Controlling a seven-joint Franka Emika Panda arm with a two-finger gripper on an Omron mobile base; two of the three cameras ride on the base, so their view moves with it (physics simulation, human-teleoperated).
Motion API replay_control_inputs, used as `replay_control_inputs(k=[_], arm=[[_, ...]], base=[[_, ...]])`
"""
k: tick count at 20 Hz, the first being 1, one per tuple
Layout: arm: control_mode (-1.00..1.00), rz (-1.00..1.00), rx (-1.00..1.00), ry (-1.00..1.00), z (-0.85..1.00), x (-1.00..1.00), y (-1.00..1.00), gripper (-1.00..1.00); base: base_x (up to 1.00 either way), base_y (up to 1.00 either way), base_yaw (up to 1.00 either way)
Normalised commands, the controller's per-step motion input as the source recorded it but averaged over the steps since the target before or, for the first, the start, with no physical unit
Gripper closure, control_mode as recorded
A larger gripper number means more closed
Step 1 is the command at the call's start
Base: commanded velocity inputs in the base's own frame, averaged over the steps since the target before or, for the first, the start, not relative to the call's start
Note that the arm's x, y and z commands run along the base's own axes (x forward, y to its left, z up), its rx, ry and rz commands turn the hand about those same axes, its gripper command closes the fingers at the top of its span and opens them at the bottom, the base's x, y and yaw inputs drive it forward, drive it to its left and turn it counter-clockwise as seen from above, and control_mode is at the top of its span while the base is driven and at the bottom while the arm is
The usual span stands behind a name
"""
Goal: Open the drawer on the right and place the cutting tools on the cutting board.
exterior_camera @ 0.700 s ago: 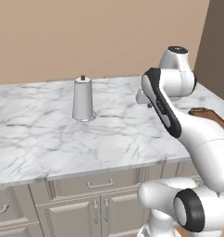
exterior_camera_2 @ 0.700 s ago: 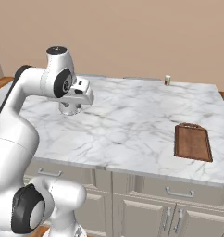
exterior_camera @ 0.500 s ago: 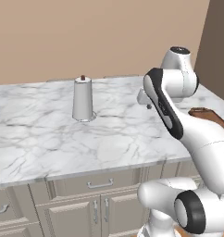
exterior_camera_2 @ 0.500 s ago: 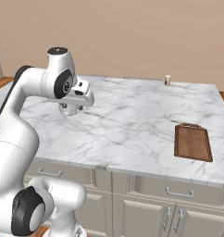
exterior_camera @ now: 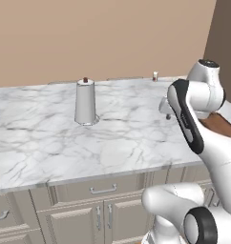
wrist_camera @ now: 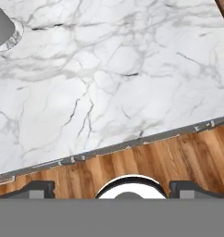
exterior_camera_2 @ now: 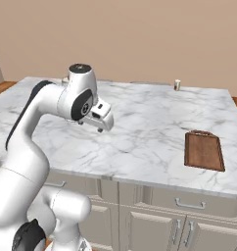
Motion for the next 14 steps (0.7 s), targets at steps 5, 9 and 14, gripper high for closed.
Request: replay_control_inputs(k=[5,9,14], arm=[[-1.0,-0.29,0.06,0.0,-0.03,-0.04,-0.5,-1.0],[-1.0,-0.17,0.03,0.0,0.0,-0.21,-0.17,-1.0],[-1.0,-0.09,0.01,0.0,0.01,-0.31,-0.02,-1.0]], base=[[0.0,0.0,0.0],[0.0,0.0,0.0],[0.0,0.0,0.0]])
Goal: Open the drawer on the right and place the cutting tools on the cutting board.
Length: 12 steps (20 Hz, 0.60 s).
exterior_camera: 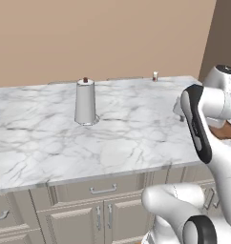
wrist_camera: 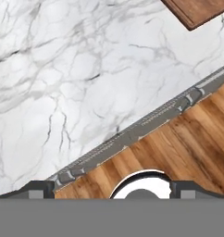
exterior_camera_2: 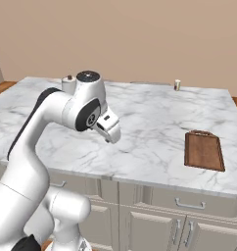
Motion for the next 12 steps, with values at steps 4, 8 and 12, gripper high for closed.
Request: replay_control_inputs(k=[4,8,12], arm=[[-1.0,-0.04,0.0,-0.01,0.03,-0.27,0.0,-1.0],[-1.0,-0.07,0.0,-0.06,0.0,-0.24,-0.08,-1.0],[-1.0,-0.19,0.03,-0.08,0.01,-0.04,-0.45,-1.0]], base=[[0.0,0.0,0.0],[0.0,0.0,0.0],[0.0,0.0,0.0]])
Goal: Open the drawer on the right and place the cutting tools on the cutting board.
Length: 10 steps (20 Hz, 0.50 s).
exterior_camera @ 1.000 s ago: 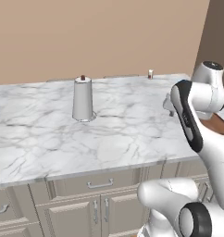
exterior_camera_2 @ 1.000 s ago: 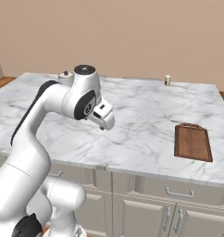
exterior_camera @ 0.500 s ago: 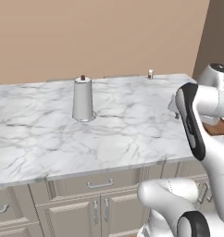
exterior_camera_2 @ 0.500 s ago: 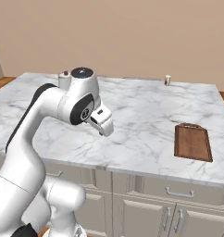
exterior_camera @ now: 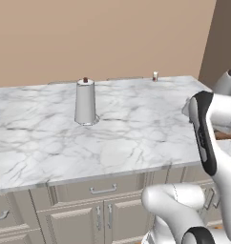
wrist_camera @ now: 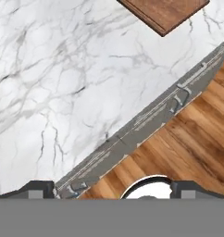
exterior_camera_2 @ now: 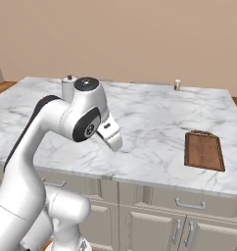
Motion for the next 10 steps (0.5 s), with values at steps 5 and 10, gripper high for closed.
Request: replay_control_inputs(k=[5,10], arm=[[-1.0,-0.28,0.17,-0.08,0.0,0.0,-0.65,-1.0],[-1.0,-0.24,0.2,-0.02,0.0,0.02,-0.57,-1.0]], base=[[0.0,0.0,0.0],[0.0,0.0,0.0]])
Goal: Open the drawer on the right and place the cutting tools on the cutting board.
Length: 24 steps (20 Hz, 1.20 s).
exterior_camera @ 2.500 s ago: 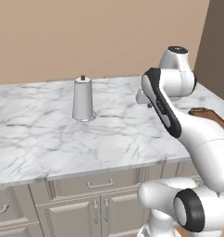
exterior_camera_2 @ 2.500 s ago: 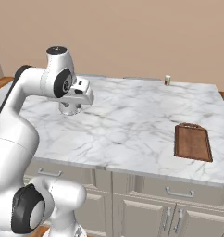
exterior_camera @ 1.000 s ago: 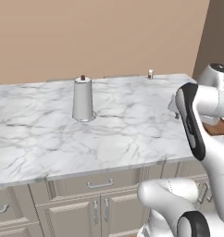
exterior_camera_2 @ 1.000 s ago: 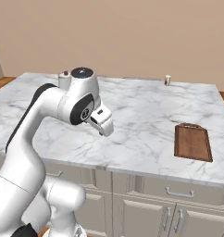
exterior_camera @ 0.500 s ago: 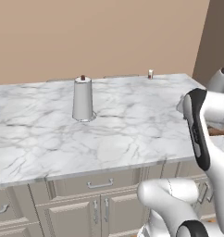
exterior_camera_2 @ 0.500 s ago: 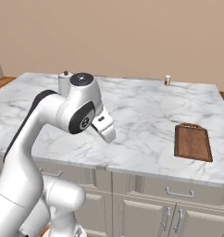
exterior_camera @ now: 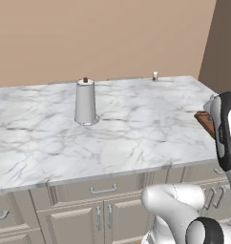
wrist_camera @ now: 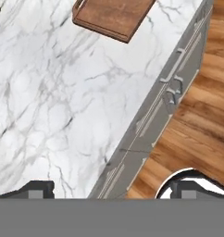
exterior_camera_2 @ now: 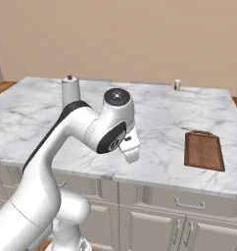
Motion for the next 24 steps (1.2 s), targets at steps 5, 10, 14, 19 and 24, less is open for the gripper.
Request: replay_control_inputs(k=[5,10,14,19,24], arm=[[-1.0,-0.23,0.15,-0.05,-0.01,0.0,-0.39,-1.0],[-1.0,-0.18,0.05,-0.04,-0.23,0.0,-0.3,-1.0],[-1.0,-0.19,0.01,-0.05,-0.31,0.0,-0.28,-1.0],[-1.0,-0.18,0.0,-0.07,-0.33,0.0,-0.26,-1.0],[-1.0,-0.17,0.0,-0.06,-0.45,0.0,-0.2,-1.0]], base=[[0.0,0.0,0.0],[0.0,0.0,0.0],[0.0,0.0,0.0],[0.0,0.0,0.0],[0.0,0.0,0.0]])
